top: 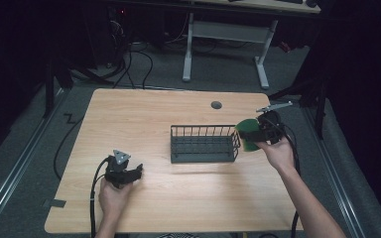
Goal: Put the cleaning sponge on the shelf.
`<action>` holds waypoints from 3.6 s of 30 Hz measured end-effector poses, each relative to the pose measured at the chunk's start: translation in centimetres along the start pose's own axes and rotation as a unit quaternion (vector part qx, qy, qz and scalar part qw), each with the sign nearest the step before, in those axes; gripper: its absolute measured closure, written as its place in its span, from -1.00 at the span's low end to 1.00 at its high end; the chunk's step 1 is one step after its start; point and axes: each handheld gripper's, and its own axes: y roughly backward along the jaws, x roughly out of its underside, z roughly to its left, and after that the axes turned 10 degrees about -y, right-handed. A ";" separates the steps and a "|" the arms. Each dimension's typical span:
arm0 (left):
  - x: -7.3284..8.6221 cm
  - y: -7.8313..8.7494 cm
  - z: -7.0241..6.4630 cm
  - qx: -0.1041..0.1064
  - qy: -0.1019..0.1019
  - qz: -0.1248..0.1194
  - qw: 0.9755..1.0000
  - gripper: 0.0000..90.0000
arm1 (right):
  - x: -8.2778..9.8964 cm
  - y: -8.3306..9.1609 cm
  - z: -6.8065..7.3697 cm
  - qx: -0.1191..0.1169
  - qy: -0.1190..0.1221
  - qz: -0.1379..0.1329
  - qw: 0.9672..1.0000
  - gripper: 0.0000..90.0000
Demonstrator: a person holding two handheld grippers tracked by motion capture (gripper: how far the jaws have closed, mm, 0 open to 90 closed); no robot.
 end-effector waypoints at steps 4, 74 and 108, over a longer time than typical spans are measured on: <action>0.0 0.0 0.0 0.000 0.000 0.000 1.000 -0.32 | -0.3 -0.1 0.6 -0.004 0.003 -0.001 1.000 -0.43; 0.0 0.0 -0.1 0.002 -0.004 -0.001 1.000 -0.31 | -3.8 -8.7 6.1 0.010 0.010 0.052 0.999 -0.45; 0.0 0.0 -0.1 0.002 -0.003 -0.001 1.000 -0.32 | -1.8 -8.0 6.4 0.021 0.031 0.045 0.998 -0.44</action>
